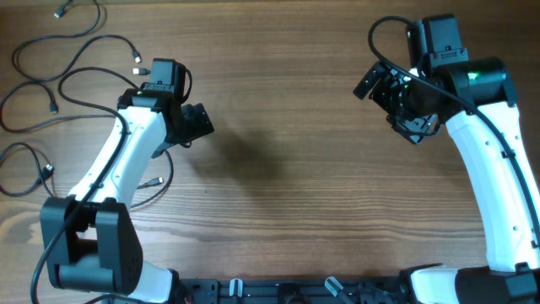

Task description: Untangle cables

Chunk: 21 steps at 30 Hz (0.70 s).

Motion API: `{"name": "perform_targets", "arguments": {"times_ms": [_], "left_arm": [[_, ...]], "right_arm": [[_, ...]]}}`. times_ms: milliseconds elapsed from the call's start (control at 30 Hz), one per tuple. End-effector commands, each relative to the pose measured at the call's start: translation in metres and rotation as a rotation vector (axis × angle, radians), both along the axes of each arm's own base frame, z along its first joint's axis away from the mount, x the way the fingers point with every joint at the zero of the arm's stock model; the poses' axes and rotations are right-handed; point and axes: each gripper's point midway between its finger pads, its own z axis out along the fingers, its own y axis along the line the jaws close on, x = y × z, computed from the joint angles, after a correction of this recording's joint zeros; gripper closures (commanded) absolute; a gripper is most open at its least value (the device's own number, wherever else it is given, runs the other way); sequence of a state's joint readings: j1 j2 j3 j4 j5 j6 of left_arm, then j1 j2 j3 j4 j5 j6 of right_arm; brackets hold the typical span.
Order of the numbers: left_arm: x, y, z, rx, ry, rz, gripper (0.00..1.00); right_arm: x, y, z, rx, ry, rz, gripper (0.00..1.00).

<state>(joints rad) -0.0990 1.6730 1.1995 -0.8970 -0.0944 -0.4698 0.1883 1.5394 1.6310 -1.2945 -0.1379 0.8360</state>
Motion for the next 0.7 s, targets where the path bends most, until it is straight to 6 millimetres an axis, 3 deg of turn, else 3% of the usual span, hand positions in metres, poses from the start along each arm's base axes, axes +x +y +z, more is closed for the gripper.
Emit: {"name": "perform_targets", "arguments": {"times_ms": [0,100,233,467,667], "left_arm": [[-0.005,0.029,-0.005,0.042,0.029,0.077,0.00],[-0.011,0.052,-0.006,0.029,0.049,0.150,0.00],[-0.026,0.062,-0.008,-0.038,0.104,0.208,0.07],[-0.033,0.046,-0.014,-0.092,0.137,0.110,0.11],[-0.046,0.029,-0.040,-0.125,0.162,0.072,0.15]], "right_arm": [[-0.001,0.004,-0.008,0.005,0.027,0.018,0.00],[0.000,0.004,-0.008,-0.012,0.012,0.069,0.00],[0.002,0.004,-0.007,-0.023,-0.006,0.106,0.00],[0.012,0.006,-0.003,-0.024,-0.053,0.123,0.00],[0.013,0.006,-0.003,-0.034,-0.064,0.152,0.00]]}}
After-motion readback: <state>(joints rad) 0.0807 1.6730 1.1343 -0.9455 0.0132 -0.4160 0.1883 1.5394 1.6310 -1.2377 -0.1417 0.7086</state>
